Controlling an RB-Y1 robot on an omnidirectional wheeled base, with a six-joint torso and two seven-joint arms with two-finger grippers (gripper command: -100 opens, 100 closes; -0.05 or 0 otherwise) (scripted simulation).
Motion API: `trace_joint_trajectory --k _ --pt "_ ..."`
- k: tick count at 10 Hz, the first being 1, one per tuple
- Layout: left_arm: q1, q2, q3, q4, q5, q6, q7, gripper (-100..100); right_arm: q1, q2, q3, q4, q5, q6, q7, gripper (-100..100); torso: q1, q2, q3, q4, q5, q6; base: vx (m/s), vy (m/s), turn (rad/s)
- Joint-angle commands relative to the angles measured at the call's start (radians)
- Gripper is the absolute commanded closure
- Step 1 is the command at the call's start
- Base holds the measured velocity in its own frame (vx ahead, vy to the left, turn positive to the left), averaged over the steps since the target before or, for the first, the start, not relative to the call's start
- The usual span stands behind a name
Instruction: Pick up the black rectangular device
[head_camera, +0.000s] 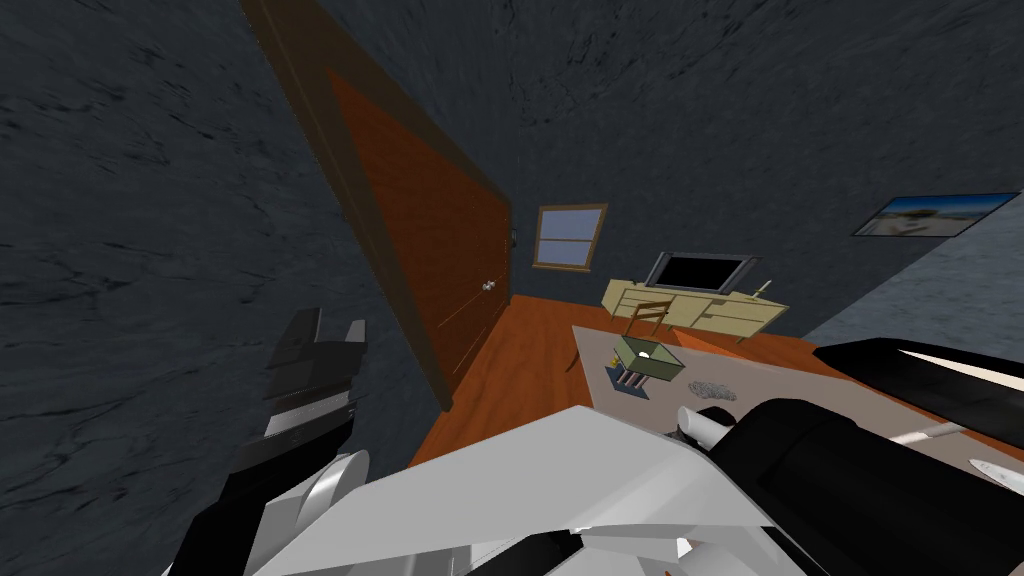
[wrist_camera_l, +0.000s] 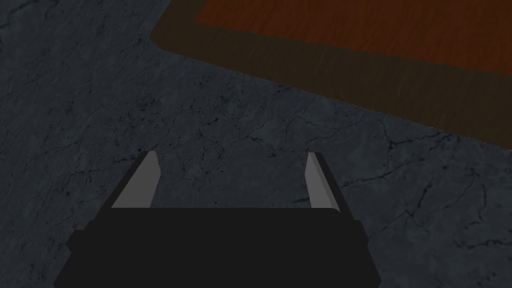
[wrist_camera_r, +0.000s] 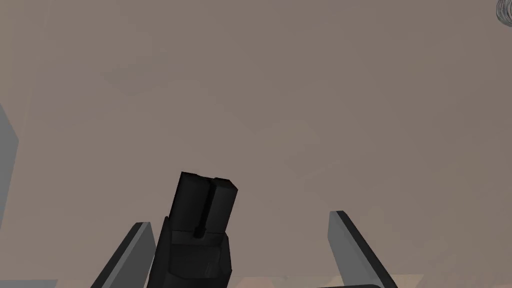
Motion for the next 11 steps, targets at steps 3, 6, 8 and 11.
trace_joint_trajectory --k 3,6,8,11 --pt "0.000 0.000 0.000 0.000 0.000 0.000 0.000 0 -0.011 -0.015 -0.045 0.100 -0.062 0.070 -0.054 -100 -0.001 0.001 0.001 0.000 0.000 0.000 0.054 -0.063 -0.021" --pt "0.000 0.000 0.000 0.000 0.000 0.000 0.000 0 -0.020 -0.012 -0.065 0.179 -0.101 0.109 -0.087 -100 -0.001 0.003 0.002 0.001 0.000 0.000 0.034 -0.065 -0.027" --pt "0.000 0.000 0.000 0.000 0.000 0.000 0.000 0 -0.022 -0.003 -0.070 0.218 -0.116 0.124 -0.100 -100 -0.005 0.003 0.002 0.001 -0.001 0.000 0.029 -0.107 -0.024" --pt "0.000 0.000 0.000 0.000 0.000 0.000 0.000 0 -0.022 0.031 -0.069 0.283 -0.134 0.142 -0.116 -100 -0.005 0.007 0.004 0.001 -0.001 0.000 -0.022 -0.104 -0.032"
